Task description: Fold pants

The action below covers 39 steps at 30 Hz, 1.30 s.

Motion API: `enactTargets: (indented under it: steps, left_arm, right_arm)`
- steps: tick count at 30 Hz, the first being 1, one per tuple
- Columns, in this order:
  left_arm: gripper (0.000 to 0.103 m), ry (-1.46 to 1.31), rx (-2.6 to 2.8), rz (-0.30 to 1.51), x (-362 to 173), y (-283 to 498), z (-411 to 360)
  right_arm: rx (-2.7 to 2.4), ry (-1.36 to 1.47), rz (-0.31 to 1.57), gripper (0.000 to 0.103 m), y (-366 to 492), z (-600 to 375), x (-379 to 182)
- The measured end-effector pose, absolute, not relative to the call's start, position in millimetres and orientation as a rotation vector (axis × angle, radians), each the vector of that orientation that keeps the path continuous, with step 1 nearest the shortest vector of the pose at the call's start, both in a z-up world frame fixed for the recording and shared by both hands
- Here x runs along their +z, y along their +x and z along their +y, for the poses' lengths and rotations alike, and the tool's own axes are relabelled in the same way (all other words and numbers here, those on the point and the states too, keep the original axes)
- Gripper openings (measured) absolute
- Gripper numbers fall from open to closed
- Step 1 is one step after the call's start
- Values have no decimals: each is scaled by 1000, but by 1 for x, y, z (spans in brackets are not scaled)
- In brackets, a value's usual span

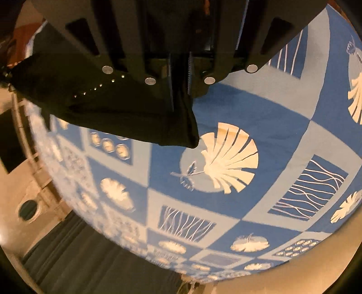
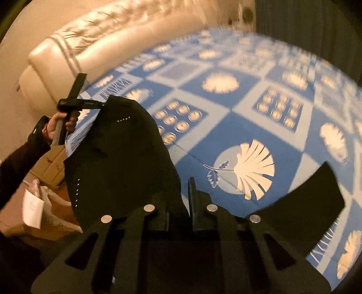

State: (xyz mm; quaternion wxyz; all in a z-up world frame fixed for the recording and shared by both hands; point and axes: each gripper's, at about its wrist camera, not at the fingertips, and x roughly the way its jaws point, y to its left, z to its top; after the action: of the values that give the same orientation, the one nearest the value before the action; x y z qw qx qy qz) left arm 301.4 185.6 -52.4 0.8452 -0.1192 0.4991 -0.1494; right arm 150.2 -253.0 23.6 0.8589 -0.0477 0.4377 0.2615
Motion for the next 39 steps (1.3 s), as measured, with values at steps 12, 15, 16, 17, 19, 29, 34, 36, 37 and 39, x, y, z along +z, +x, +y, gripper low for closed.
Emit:
enactTargets:
  steps: [12, 15, 16, 17, 19, 29, 34, 36, 37, 39]
  left_arm:
    - [19, -213, -450, 963, -43, 154, 217]
    - [24, -220, -401, 1005, -62, 128, 233]
    - [24, -245, -376, 1031, -71, 119, 244]
    - [24, -262, -359, 1049, -77, 114, 249]
    - [24, -311, -315, 1091, -89, 97, 264]
    - [24, -511, -326, 1085, -82, 41, 261]
    - [24, -490, -368, 1087, -81, 36, 236]
    - [24, -479, -372, 1078, -81, 39, 224]
    - [24, -482, -388, 1072, -80, 42, 217]
    - [24, -473, -402, 1062, -81, 49, 207]
  right_arm:
    - [486, -71, 1011, 12, 12, -243, -76]
    - [453, -64, 1030, 16, -1, -240, -99]
    - [448, -48, 1038, 21, -7, -239, -103]
    - [445, -27, 1043, 29, -9, -239, -105]
    - [442, 30, 1028, 38, -17, -240, -102]
    - [429, 605, 849, 83, -48, -291, -66]
    - [273, 764, 828, 86, -52, -325, -79]
    - [225, 808, 833, 86, -50, -335, -85]
    - [198, 811, 833, 86, -48, -339, -87]
    - [139, 793, 825, 86, -48, -347, -88]
